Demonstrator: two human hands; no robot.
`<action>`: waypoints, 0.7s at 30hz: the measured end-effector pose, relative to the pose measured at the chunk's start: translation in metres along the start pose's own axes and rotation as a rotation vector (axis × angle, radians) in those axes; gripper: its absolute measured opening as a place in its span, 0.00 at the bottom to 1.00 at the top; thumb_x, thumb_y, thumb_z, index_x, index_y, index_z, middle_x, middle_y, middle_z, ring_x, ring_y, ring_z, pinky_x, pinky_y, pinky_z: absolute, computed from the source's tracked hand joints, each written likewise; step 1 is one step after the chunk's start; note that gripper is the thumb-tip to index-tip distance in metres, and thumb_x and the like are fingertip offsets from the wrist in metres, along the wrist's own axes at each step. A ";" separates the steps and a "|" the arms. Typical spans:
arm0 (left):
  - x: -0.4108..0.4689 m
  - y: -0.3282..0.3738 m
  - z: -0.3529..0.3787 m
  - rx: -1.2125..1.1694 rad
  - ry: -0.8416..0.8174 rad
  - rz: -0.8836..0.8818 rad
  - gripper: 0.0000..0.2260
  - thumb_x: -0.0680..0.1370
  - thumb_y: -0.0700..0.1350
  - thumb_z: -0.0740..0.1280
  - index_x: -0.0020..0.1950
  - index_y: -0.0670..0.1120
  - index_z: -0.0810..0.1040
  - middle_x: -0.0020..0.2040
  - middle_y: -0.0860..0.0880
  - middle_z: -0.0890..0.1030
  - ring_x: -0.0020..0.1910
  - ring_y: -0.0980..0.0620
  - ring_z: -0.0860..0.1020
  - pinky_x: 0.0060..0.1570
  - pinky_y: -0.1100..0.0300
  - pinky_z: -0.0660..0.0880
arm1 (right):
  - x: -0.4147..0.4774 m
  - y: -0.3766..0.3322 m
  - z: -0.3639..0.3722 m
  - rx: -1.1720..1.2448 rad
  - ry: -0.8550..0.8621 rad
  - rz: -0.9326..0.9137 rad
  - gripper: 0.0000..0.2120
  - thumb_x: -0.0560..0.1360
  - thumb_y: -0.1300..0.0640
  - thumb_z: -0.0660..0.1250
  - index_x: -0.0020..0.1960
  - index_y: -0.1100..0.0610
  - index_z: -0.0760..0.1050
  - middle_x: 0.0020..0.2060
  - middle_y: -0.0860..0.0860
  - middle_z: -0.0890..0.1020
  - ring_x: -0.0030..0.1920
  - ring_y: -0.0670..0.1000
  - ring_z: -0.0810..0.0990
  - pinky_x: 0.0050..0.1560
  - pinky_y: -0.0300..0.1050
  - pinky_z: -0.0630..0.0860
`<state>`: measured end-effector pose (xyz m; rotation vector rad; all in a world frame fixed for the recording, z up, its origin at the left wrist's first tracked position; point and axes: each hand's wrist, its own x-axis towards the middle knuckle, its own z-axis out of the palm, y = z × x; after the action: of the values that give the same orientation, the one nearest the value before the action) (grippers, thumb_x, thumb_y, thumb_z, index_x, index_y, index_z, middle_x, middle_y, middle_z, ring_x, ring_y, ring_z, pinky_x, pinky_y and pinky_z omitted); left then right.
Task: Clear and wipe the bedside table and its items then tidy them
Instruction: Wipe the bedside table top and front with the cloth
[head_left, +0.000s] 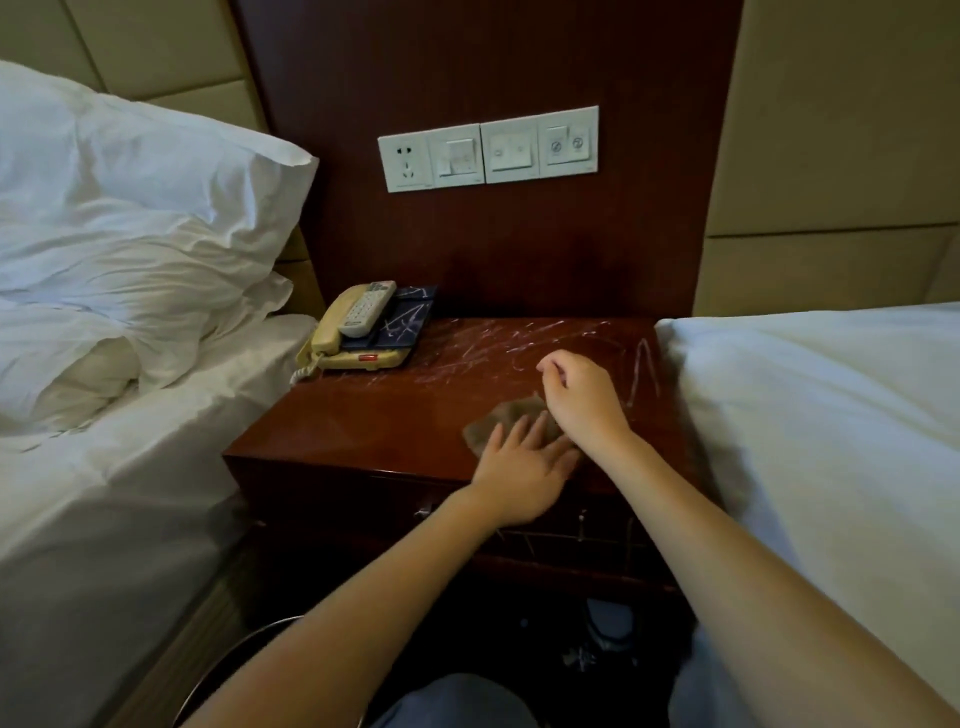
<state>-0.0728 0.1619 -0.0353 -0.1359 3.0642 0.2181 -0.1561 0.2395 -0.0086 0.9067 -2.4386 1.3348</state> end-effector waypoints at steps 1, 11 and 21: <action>0.007 0.014 0.000 -0.028 -0.034 0.053 0.22 0.82 0.53 0.44 0.77 0.53 0.52 0.78 0.47 0.50 0.77 0.45 0.46 0.73 0.43 0.40 | -0.003 0.002 -0.003 -0.024 -0.014 0.019 0.11 0.80 0.58 0.56 0.56 0.57 0.77 0.50 0.50 0.78 0.48 0.45 0.73 0.48 0.37 0.66; -0.025 -0.075 -0.040 -0.422 0.329 -0.131 0.17 0.82 0.48 0.54 0.70 0.48 0.68 0.73 0.49 0.66 0.73 0.51 0.61 0.71 0.57 0.53 | -0.033 -0.003 0.020 -0.584 -0.447 0.054 0.27 0.81 0.40 0.45 0.75 0.50 0.59 0.76 0.54 0.58 0.76 0.56 0.53 0.73 0.61 0.46; -0.042 -0.132 -0.010 -0.370 0.314 -0.320 0.20 0.83 0.50 0.51 0.74 0.50 0.62 0.77 0.49 0.57 0.76 0.49 0.53 0.74 0.47 0.47 | -0.062 -0.048 0.071 -0.639 -0.551 -0.209 0.33 0.81 0.38 0.44 0.78 0.57 0.43 0.77 0.56 0.51 0.77 0.55 0.49 0.76 0.53 0.45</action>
<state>-0.0190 0.0336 -0.0404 -0.7368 3.1983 0.8077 -0.0705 0.1874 -0.0445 1.4006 -2.7642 0.1921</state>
